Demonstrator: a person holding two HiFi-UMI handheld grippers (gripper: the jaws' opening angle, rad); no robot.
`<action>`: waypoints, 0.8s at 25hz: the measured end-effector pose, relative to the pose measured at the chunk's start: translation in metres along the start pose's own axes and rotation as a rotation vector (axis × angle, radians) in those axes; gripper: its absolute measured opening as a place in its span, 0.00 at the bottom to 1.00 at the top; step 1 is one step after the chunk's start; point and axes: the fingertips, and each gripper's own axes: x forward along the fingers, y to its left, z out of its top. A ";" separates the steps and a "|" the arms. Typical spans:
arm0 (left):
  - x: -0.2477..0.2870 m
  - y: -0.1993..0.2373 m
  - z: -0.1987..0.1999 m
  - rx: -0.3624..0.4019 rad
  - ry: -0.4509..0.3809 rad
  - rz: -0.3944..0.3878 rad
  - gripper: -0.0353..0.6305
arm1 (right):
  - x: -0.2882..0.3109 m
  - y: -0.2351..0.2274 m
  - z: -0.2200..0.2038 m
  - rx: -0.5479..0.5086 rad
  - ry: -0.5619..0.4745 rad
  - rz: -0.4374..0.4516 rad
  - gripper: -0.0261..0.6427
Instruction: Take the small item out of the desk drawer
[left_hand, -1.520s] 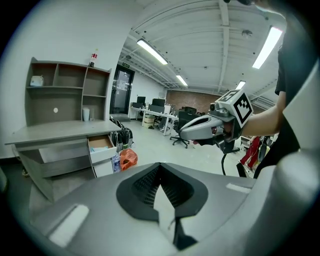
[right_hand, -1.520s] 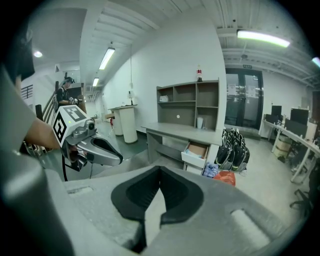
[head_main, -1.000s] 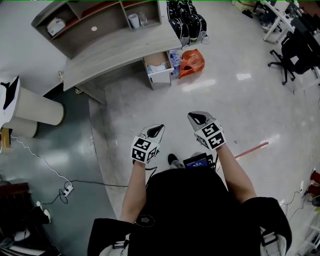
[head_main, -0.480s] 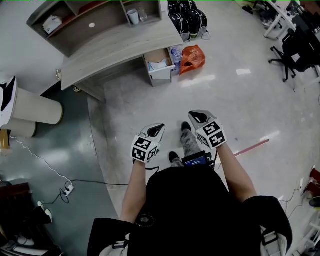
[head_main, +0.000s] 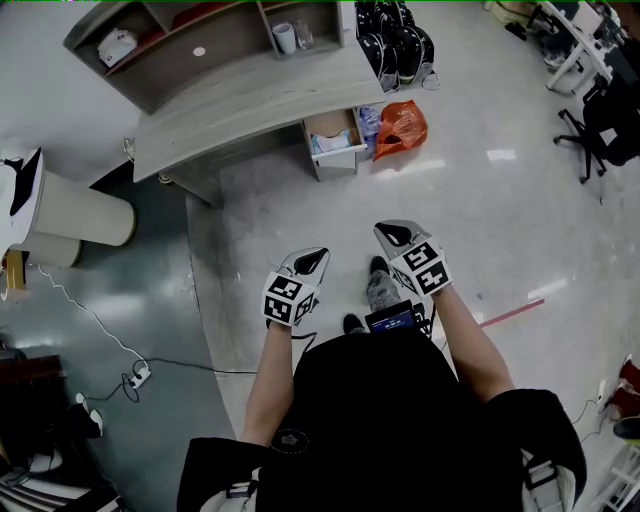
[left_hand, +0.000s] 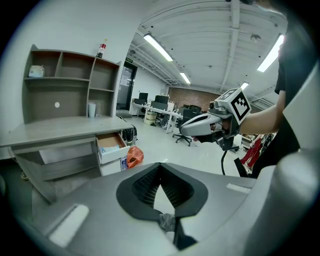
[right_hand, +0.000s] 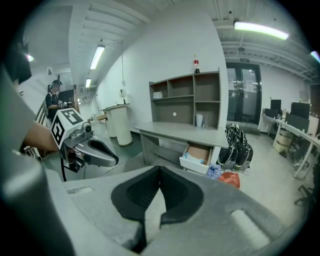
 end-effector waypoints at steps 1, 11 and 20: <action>0.005 0.003 0.004 -0.002 0.000 0.001 0.06 | 0.004 -0.006 0.002 -0.001 0.002 0.003 0.04; 0.060 0.044 0.051 -0.018 0.014 0.036 0.06 | 0.042 -0.080 0.035 0.000 -0.002 0.038 0.04; 0.105 0.074 0.094 -0.039 0.012 0.097 0.06 | 0.073 -0.141 0.061 -0.017 -0.002 0.100 0.04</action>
